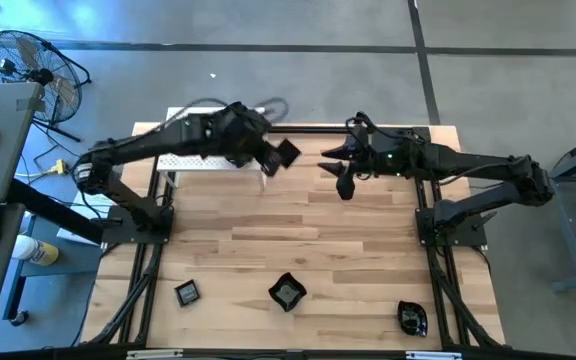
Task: Pick & Place Mini shaped plates
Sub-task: Stack the black square plate on top of the other black square plates on the shelf
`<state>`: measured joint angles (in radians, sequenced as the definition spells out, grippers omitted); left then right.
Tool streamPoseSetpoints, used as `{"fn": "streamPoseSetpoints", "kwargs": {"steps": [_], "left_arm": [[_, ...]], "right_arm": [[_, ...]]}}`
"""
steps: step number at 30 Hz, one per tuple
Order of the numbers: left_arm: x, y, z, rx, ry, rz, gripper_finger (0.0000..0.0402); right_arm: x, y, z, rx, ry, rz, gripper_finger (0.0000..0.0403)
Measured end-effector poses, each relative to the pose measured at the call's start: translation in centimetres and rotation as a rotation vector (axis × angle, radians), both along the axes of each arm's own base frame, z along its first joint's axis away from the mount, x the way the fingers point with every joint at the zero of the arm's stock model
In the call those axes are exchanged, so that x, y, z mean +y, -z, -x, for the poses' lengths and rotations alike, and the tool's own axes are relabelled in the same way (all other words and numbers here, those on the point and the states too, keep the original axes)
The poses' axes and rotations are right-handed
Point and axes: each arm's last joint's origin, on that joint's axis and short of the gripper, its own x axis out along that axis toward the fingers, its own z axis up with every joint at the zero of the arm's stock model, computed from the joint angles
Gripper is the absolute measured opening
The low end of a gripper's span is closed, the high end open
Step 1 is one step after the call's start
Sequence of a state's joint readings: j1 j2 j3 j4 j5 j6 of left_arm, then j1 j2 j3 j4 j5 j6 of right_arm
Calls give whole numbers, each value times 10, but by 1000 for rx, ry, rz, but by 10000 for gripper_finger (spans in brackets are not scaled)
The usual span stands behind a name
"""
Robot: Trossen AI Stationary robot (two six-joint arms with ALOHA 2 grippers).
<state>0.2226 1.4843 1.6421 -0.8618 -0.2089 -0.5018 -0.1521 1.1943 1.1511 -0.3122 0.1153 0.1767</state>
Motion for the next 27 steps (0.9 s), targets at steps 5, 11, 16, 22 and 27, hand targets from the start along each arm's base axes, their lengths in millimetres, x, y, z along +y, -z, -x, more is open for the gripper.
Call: {"fn": "streamPoseSetpoints", "kwargs": {"steps": [5, 11, 16, 22, 27], "left_arm": [[24, -14, 35, -4, -116, 3, 1], [36, -23, 60, -19, -178, 21, 0], [44, -25, 71, -15, -238, 26, 0], [49, -34, 104, -8, -358, 27, 0], [44, -27, 141, -32, -476, 33, 0]], "right_arm": [[-10, -6, 22, 33, 65, -6, 97], [-43, 10, 58, 256, 269, -106, 9], [-60, 15, 70, 315, 297, -130, 27], [-63, 13, 70, 298, 262, -125, 3], [-63, 13, 70, 295, 256, -128, 8]]}}
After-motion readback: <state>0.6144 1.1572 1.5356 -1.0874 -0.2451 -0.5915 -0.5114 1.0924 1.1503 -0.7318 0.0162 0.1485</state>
